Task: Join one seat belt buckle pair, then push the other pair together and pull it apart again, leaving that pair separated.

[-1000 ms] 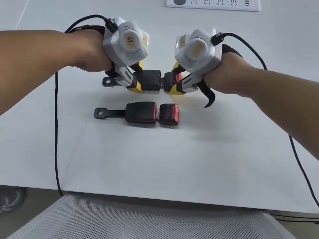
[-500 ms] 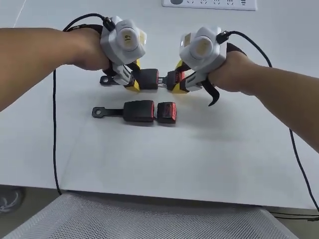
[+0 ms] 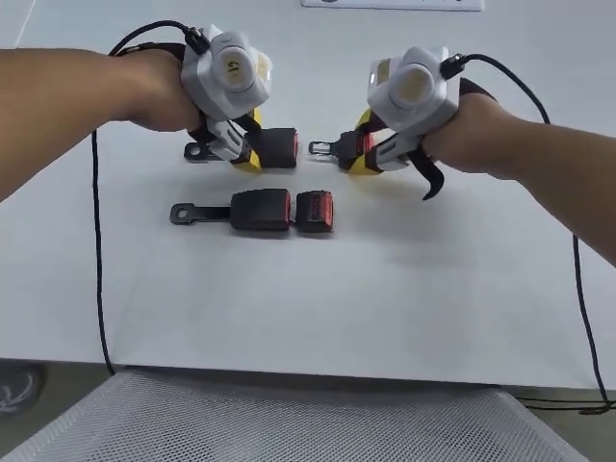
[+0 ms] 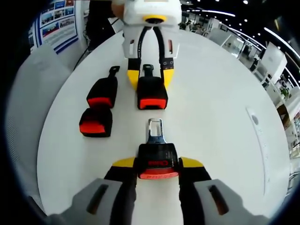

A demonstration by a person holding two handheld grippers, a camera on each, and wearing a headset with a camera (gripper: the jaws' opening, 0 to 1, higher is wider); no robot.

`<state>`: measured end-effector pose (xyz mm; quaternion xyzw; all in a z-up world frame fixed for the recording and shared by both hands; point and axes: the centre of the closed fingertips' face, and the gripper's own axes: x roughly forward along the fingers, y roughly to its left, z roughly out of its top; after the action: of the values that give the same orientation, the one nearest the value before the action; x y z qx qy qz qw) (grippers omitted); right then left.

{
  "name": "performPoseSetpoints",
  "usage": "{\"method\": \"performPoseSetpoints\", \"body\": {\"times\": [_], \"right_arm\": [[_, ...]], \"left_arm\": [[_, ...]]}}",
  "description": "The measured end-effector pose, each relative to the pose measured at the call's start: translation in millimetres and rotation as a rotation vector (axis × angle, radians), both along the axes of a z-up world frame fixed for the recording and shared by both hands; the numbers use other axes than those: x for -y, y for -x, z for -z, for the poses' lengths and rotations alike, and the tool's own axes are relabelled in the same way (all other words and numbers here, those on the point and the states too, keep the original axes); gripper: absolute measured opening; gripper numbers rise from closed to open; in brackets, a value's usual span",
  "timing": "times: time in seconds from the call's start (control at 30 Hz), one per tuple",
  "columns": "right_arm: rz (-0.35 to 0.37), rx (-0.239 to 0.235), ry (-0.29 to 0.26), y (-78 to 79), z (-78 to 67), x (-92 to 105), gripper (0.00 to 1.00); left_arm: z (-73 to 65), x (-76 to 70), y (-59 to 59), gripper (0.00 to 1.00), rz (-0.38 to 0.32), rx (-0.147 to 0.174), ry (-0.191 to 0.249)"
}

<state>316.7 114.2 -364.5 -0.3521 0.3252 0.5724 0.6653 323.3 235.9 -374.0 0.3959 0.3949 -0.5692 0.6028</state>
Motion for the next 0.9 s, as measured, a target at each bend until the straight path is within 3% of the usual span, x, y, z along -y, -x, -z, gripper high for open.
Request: {"method": "performPoseSetpoints", "body": {"times": [0.47,0.9], "right_arm": [[0.027,-0.002,0.071,1.8,11.7,75.8,0.35],[0.046,-0.024,0.112,5.1,13.7,116.8,0.36]], "left_arm": [[-1.5,0.5,3.7,0.32,-0.006,0.005,-0.006],[0.2,-2.6,0.4,0.33,-0.002,0.006,-0.007]]}}
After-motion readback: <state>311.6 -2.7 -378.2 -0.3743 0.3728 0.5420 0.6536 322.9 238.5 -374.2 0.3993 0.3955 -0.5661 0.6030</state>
